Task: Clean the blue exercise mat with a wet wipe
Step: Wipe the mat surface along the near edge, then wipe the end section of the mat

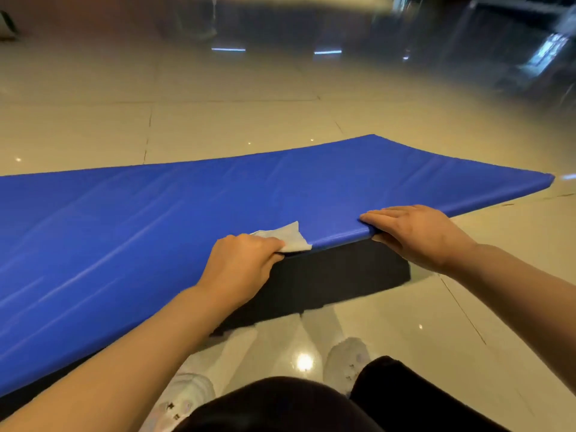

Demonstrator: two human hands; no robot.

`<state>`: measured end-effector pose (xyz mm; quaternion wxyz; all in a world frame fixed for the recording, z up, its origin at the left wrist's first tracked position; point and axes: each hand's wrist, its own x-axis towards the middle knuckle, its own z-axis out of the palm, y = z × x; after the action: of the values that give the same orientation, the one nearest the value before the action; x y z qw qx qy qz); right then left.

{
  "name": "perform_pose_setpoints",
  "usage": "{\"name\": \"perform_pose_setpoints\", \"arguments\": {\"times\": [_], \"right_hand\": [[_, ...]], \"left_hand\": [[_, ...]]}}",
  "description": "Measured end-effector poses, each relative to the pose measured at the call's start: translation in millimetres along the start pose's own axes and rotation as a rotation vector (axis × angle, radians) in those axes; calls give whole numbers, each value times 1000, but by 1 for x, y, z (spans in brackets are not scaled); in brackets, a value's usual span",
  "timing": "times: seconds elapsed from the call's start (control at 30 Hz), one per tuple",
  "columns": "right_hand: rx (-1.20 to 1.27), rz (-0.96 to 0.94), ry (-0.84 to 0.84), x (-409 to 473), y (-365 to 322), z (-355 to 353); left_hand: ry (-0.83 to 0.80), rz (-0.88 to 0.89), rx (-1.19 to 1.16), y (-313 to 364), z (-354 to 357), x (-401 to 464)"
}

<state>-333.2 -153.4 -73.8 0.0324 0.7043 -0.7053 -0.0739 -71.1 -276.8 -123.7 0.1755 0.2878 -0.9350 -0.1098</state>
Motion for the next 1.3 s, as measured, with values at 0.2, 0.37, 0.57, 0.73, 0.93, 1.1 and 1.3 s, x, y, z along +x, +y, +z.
{"name": "perform_pose_setpoints", "arguments": {"times": [0.2,0.37,0.57,0.73,0.93,1.1,1.3], "right_hand": [[-60,-100,371,-15,-44,-123],[-86,-78,537,-32,-82,-172],[-96,-83,623,-30,-112,-189],[-5,41,605,-19,-102,-176],[52,139,1043,9,-112,-187],[145,150,1348,24,-150,-211],[289,11,1122,41,-185,-199]], "left_hand": [[321,89,-51,-7,-106,-29],[321,94,-89,-3,-144,-69],[312,77,-191,-8,-140,-97],[320,-106,-144,-12,-148,-62],[653,110,121,-27,-237,-10],[857,258,413,-30,-316,-22],[726,197,390,-78,-283,-74]]}}
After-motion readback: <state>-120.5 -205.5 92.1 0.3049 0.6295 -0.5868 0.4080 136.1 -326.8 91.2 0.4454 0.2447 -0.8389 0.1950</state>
